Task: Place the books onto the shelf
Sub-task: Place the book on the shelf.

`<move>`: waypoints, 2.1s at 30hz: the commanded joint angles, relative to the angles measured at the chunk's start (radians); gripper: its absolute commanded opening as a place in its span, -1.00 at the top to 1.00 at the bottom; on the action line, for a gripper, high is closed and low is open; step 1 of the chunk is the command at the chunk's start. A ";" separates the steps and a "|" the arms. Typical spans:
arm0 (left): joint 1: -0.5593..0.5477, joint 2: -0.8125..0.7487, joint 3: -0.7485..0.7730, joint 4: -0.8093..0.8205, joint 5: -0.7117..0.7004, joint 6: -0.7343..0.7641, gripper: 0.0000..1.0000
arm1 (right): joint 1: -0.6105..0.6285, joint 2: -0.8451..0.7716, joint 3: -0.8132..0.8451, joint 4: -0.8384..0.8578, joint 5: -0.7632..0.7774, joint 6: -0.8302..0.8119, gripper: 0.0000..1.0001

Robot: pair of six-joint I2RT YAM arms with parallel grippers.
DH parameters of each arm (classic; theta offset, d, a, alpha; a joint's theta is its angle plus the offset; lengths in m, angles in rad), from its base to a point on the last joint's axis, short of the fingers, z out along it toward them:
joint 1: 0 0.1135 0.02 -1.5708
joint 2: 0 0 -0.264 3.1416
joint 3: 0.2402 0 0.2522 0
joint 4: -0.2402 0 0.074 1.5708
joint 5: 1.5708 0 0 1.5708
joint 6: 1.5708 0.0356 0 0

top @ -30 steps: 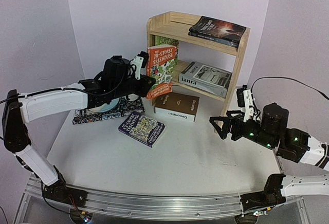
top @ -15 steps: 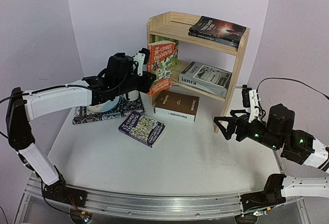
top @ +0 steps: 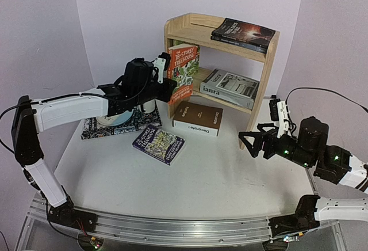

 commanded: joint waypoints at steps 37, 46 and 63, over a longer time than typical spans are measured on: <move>0.001 -0.062 -0.115 0.417 -0.040 0.054 1.00 | 0.003 -0.012 0.048 0.006 0.004 0.020 -0.97; 0.003 -0.046 -0.124 0.459 -0.051 0.092 1.00 | 0.002 -0.004 0.053 0.006 0.002 0.021 -0.97; 0.010 0.019 -0.116 0.539 -0.049 0.098 1.00 | 0.003 -0.003 0.052 0.000 0.009 0.020 -0.97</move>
